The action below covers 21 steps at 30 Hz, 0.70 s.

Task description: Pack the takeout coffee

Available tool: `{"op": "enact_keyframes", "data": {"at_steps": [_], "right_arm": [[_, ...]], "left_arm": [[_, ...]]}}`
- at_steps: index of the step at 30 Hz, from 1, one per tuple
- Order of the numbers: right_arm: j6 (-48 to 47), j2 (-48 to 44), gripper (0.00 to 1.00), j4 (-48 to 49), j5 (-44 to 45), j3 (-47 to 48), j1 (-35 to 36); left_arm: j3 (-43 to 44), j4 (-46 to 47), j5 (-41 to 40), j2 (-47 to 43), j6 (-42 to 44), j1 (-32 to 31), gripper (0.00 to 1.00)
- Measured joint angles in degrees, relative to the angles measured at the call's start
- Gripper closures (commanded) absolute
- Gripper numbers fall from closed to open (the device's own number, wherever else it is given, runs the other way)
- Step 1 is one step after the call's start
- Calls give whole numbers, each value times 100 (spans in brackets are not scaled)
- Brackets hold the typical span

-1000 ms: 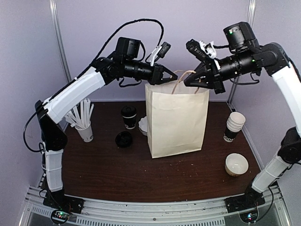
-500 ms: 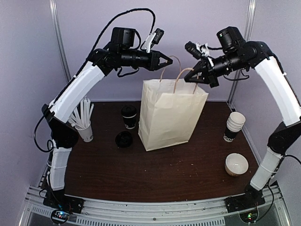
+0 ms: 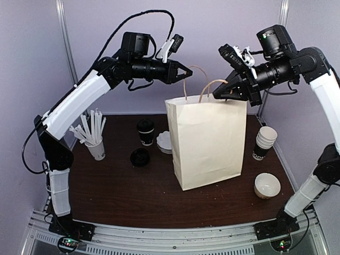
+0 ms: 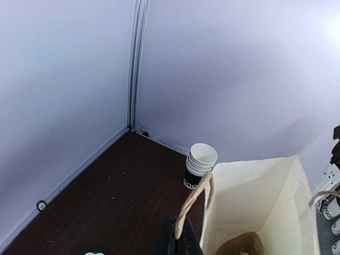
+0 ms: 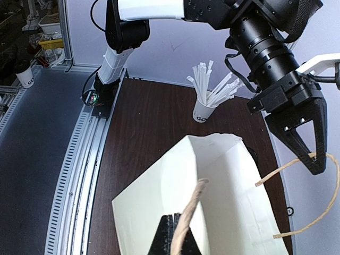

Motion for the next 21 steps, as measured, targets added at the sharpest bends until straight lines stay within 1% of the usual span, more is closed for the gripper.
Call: {"op": "enact_keyframes", "data": {"at_steps": [2,6,10,13,14,15,16,17,18,19,21], "right_arm": [[-4,2,100,17,17,-15,-35],[109,-96,100,299,310,-678,-52],[175,46,100,302,267,-605,-35],[166,28,100,455,437,-640,-35],[111,122,100,332,470,-514,-35],[57,334,100,72,457,-170,-26],[28,627,100,-125,420,317,-13],[31,767,100,-66,380,542,2],[59,772,100,76,365,509,9],[79,649,100,203,367,282,9],[31,472,100,133,387,9,20]], "left_arm": [[-319,81,-13,-94,-114,4,100],[-466,140,-7,0,-168,20,100],[-286,98,68,107,-227,4,100],[-647,334,-68,-70,-221,-2,100],[-428,164,48,50,-269,24,100],[289,-192,146,411,-297,59,100],[1012,-321,160,796,-273,85,100],[1307,-354,76,944,-208,83,100],[1119,-297,-31,866,-109,85,100],[525,-96,-140,555,-46,70,100],[-1082,361,-262,-310,20,-24,100]]}}
